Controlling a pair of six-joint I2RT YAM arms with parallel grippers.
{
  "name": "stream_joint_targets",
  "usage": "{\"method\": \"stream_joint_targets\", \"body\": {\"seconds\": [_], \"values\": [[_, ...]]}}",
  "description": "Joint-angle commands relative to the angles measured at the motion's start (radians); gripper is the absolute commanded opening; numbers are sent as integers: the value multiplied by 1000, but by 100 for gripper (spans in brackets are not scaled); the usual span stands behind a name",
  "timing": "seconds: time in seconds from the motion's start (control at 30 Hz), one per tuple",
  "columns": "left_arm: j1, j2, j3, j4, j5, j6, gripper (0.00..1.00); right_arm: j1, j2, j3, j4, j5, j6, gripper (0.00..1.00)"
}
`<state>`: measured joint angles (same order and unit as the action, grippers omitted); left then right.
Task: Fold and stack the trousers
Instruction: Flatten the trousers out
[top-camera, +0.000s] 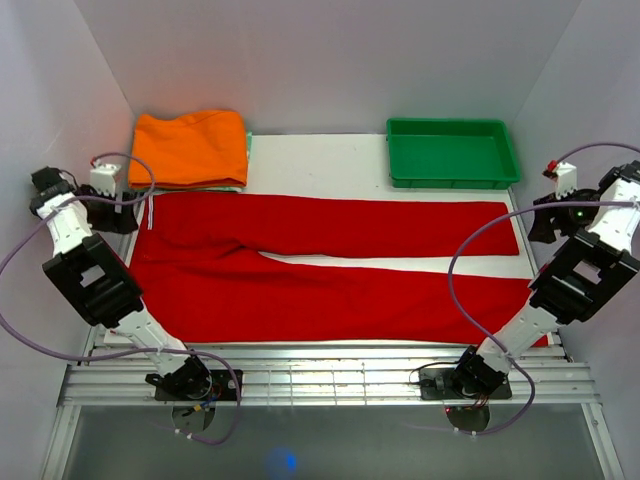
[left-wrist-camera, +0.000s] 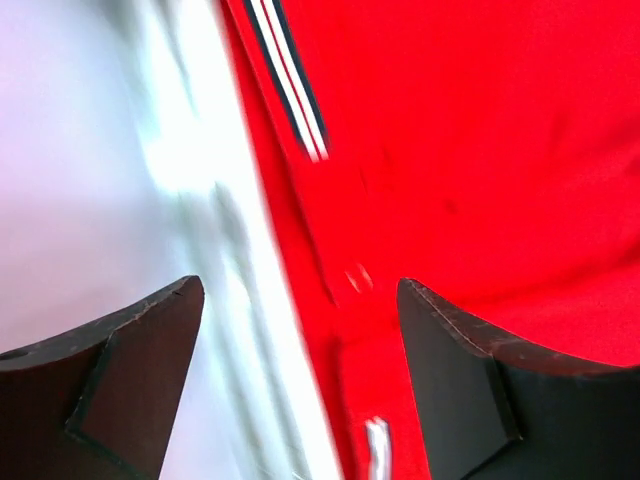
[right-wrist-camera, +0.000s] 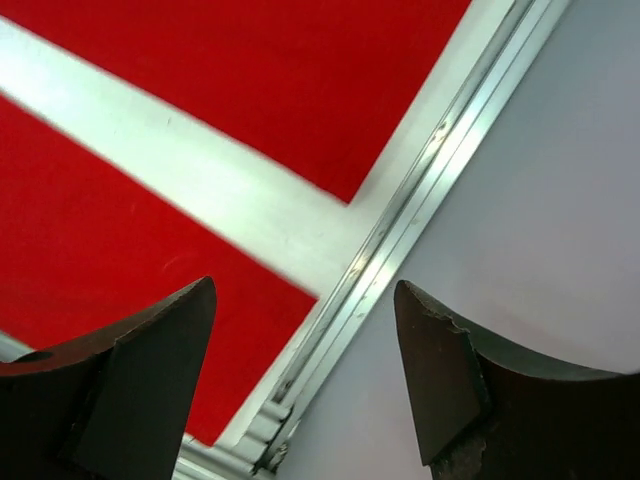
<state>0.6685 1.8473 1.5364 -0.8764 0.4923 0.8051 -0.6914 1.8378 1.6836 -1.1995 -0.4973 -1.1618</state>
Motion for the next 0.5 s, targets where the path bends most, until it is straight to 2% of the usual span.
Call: {"method": "stream_joint_targets", "body": {"seconds": [0.0,0.1,0.2,0.33,0.4,0.47], "values": [[-24,-62,137,4,190,25,88,45,76,125,-34,-87,22,77],[-59,51,250,-3,218,-9,79,125,113,136,40,-41,100,73],[-98,165,356,16,229,-91,74,202,112,56,191,11,172,67],[-145,282,456,59,275,-110,72,279,130,-27,310,55,189,63],[-170,346,505,60,272,-86,72,311,158,-50,334,72,191,60],[-176,392,521,48,327,11,72,334,176,-67,347,94,180,59]]}}
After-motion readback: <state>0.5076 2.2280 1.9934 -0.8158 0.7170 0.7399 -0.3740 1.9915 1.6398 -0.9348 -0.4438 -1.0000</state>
